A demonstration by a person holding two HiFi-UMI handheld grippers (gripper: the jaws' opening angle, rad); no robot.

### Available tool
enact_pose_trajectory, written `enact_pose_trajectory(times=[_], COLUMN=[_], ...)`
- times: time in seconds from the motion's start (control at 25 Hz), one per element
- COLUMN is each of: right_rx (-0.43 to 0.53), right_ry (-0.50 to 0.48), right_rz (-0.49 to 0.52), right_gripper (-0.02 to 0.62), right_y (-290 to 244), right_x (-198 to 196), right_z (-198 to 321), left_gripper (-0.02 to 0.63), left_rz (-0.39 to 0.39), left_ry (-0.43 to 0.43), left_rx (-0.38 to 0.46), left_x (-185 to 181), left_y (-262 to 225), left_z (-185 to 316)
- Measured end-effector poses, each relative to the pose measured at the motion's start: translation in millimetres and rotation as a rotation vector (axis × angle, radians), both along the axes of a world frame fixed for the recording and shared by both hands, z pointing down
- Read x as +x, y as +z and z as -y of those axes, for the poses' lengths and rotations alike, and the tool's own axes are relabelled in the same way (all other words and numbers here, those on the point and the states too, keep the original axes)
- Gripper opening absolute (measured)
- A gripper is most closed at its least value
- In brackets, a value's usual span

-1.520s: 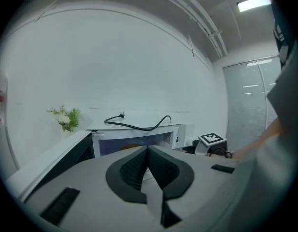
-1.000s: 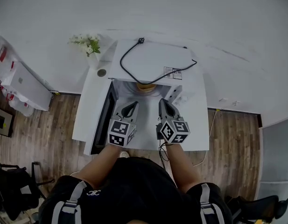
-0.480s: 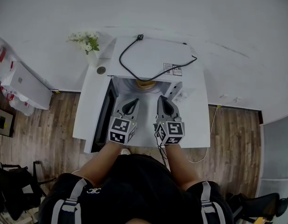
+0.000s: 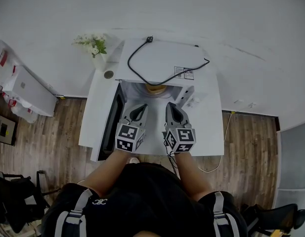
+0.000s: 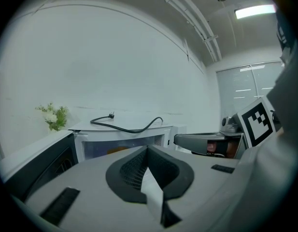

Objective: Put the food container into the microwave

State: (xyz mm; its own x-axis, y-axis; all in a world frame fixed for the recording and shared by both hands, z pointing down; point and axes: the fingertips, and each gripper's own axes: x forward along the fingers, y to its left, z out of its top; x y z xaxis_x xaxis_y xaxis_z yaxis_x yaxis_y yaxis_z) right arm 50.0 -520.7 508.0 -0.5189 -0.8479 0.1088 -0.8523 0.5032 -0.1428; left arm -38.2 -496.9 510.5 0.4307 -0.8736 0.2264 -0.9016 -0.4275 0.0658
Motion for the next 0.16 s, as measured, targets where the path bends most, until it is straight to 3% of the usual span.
enact_pose_trajectory(times=[0.16], right_rx=[-0.026], right_ry=[-0.008], right_rz=[0.005], right_gripper=[-0.003], right_y=[8.3], right_x=[-0.4], right_z=[-5.3], left_gripper=[0.003], left_rz=[0.005], left_ry=[0.005], left_rx=[-0.004], left_x=[1.9], left_y=[1.8], left_z=[-2.2])
